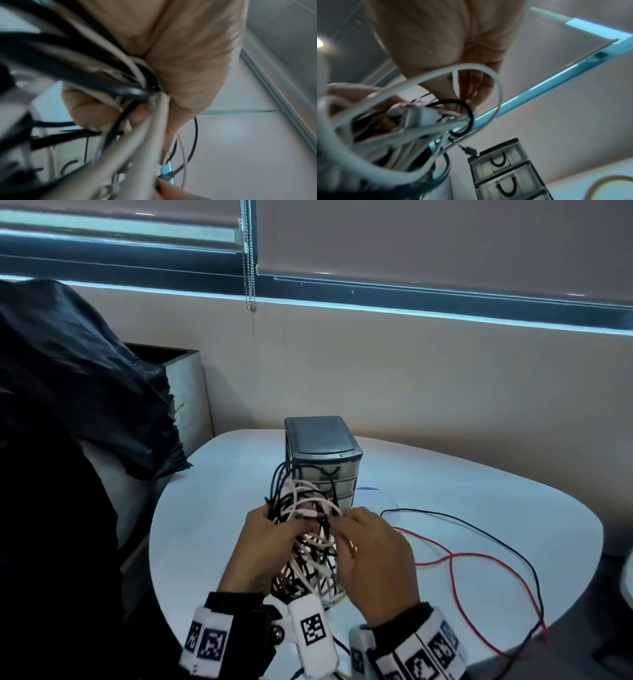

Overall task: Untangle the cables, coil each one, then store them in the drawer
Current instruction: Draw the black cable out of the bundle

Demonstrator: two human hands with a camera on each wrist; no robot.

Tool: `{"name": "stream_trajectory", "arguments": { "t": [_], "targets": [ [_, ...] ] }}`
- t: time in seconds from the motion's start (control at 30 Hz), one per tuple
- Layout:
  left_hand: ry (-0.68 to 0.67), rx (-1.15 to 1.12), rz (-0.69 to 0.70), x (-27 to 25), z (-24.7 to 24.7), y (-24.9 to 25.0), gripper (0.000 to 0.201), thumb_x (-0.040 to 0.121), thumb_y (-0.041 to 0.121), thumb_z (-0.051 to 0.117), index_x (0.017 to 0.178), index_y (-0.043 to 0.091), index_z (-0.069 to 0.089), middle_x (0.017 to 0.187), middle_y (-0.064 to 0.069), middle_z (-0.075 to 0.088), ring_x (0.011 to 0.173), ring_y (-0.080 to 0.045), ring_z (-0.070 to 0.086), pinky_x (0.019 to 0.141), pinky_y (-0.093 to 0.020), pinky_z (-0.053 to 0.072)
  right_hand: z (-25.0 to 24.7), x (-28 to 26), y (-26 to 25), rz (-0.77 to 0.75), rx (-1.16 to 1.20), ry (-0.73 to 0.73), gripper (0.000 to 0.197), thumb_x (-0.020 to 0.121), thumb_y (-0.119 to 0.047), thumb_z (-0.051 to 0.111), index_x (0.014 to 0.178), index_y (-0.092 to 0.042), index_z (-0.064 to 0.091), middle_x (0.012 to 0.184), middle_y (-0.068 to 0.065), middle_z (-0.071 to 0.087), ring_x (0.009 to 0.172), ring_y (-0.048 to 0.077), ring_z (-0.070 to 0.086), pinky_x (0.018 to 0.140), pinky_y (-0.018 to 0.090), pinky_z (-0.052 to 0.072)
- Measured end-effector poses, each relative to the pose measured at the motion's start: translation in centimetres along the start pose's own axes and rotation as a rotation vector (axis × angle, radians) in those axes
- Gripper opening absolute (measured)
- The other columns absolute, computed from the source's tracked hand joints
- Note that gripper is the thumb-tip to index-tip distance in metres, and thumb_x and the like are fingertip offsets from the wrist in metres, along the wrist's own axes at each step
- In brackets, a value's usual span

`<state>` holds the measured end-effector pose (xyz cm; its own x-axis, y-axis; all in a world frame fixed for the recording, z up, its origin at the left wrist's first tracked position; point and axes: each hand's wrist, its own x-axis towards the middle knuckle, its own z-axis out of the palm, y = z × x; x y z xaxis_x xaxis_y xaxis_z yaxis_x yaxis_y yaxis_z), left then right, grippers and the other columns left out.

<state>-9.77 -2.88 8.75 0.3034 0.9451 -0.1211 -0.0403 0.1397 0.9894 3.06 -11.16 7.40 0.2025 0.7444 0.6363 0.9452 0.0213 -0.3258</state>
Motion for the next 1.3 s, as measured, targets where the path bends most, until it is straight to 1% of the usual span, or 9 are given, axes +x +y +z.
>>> {"name": "stream_trajectory", "arguments": {
  "t": [0.1,0.2,0.33,0.43,0.53,0.67,0.97,1.17,1.3],
  "targets": [
    [0.032,0.001,-0.066,-0.6,-0.7,-2.0,0.012,0.076,-0.004,0.074,0.083,0.005,0.076,0.077,-0.014,0.076,0.068,-0.026,0.072,0.068,-0.035,0.055,-0.6,-2.6,-0.4,0.164,0.286,0.056,0.010,0.086,-0.019,0.065,0.086,-0.028,0.070,0.095,-0.017,0.062,0.087,0.008,0.060,0.067,0.024,0.049],
    [0.012,0.046,-0.117,-1.0,-0.7,-3.7,0.012,0.074,-0.003,0.075,0.081,0.007,0.076,0.077,-0.013,0.076,0.069,-0.025,0.070,0.070,-0.036,0.054,-0.1,-4.8,0.0,0.413,0.728,-0.071,0.021,0.090,-0.009,0.067,0.081,-0.028,0.064,0.077,-0.009,0.063,0.068,0.008,0.056,0.059,0.029,0.046],
    [-0.026,0.093,-0.120,-1.8,0.1,-5.1,0.020,0.074,-0.006,0.074,0.076,0.014,0.077,0.077,-0.006,0.077,0.073,-0.023,0.072,0.074,-0.036,0.057,1.0,-6.0,0.9,0.430,0.337,-0.222,0.036,0.083,-0.027,0.074,0.067,-0.030,0.041,0.057,-0.007,0.044,0.055,0.010,0.039,0.054,0.033,0.038],
    [-0.052,0.106,-0.128,-1.9,0.8,-5.2,0.019,0.075,-0.004,0.074,0.082,0.014,0.076,0.077,-0.002,0.077,0.074,-0.018,0.072,0.075,-0.034,0.057,0.6,-5.7,0.1,0.416,0.248,-0.093,0.051,0.086,-0.053,0.063,0.058,-0.024,0.032,0.048,-0.006,0.033,0.049,0.011,0.032,0.050,0.031,0.031],
    [-0.039,0.107,-0.149,-1.8,0.6,-5.3,0.017,0.075,-0.002,0.075,0.082,0.013,0.076,0.077,-0.005,0.077,0.076,-0.024,0.074,0.079,-0.039,0.058,0.1,-5.5,0.7,0.444,0.539,-0.036,0.046,0.088,-0.044,0.065,0.056,-0.018,0.045,0.052,-0.007,0.041,0.052,0.008,0.036,0.052,0.026,0.032],
    [-0.019,0.098,-0.159,-1.5,0.1,-5.2,0.019,0.077,-0.005,0.073,0.083,0.013,0.076,0.077,-0.006,0.077,0.071,-0.022,0.073,0.071,-0.036,0.059,0.2,-5.7,2.1,0.314,0.405,-0.252,0.002,0.082,-0.031,0.075,0.084,-0.032,0.075,0.075,-0.015,0.063,0.070,0.008,0.055,0.066,0.020,0.044],
    [0.008,0.125,-0.176,-1.0,0.3,-6.2,0.015,0.075,0.000,0.076,0.087,0.010,0.077,0.083,-0.008,0.078,0.080,-0.025,0.074,0.081,-0.042,0.058,-1.3,-5.8,1.7,0.390,0.863,-0.118,0.015,0.082,-0.007,0.076,0.087,-0.020,0.079,0.082,0.000,0.074,0.080,0.028,0.068,0.075,0.045,0.053],
    [-0.012,0.124,-0.157,-0.8,0.6,-6.2,0.014,0.077,0.004,0.079,0.088,0.012,0.076,0.083,-0.007,0.078,0.082,-0.027,0.075,0.086,-0.051,0.059,-1.8,-5.8,3.1,0.453,0.651,0.064,0.009,0.086,-0.019,0.073,0.084,-0.026,0.076,0.077,-0.011,0.069,0.067,0.011,0.060,0.060,0.019,0.046],
    [-0.013,0.051,-0.215,-1.0,-0.2,-6.2,0.010,0.079,0.009,0.080,0.089,0.008,0.076,0.085,-0.014,0.077,0.084,-0.036,0.074,0.086,-0.057,0.057,-2.3,-6.2,4.4,0.523,0.734,0.062,0.019,0.087,-0.003,0.070,0.084,-0.022,0.073,0.084,-0.001,0.068,0.072,0.014,0.064,0.057,0.029,0.058]
  ]
}}
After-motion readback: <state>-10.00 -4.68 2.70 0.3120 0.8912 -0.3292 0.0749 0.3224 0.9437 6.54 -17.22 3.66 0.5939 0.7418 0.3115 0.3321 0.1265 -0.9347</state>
